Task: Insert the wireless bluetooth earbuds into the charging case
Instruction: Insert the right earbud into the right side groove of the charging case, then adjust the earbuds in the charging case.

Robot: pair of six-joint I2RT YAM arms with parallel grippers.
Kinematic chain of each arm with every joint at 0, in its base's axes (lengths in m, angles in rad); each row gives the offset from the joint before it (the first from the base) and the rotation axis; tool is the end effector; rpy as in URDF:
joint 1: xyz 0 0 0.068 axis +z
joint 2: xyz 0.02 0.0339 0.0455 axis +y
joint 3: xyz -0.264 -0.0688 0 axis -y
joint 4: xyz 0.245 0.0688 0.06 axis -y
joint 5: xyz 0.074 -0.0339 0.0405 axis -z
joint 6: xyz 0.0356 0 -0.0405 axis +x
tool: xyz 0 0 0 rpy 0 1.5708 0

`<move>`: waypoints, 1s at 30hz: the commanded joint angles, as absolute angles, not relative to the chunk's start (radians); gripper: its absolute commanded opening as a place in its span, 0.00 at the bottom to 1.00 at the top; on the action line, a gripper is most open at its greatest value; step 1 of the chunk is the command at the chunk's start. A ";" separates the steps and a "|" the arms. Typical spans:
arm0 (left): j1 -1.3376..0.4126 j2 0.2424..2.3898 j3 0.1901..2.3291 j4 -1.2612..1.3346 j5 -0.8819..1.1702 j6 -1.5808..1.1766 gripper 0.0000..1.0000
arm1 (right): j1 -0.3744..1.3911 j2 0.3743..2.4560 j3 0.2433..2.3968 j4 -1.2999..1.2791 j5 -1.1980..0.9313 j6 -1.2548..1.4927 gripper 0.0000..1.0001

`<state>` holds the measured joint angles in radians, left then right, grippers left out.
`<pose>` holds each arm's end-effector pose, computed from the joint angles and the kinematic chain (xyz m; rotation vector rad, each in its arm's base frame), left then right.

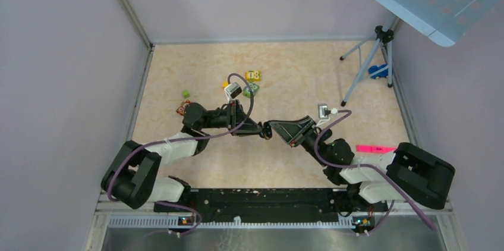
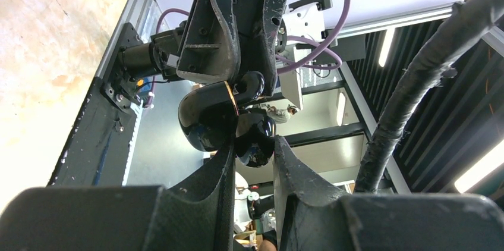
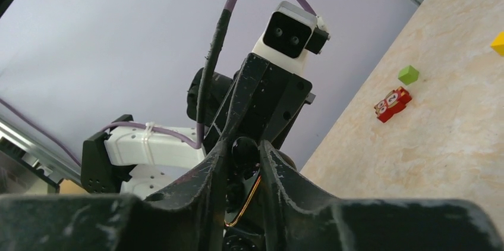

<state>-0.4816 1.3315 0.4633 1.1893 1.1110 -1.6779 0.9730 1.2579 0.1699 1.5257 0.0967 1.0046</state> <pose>0.2039 -0.1426 0.2501 0.2237 1.9808 -2.2896 0.1181 0.1673 0.2219 0.1199 1.3033 1.6792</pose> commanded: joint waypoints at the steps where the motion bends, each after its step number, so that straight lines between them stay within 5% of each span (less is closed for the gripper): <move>1: -0.478 1.326 0.473 1.292 1.107 -1.682 0.00 | 0.982 1.264 0.156 1.548 0.093 0.981 0.32; 18: -0.478 1.326 0.470 1.226 1.117 -1.620 0.00 | 0.983 1.007 0.177 1.267 0.103 0.910 0.72; 30: -0.478 1.293 0.497 1.057 1.131 -1.502 0.00 | 0.983 0.816 0.304 0.869 0.052 0.778 0.73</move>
<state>-0.4805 1.3254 0.4637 1.0576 1.1156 -1.5448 0.9730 0.8085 0.2241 0.9630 0.1005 0.8379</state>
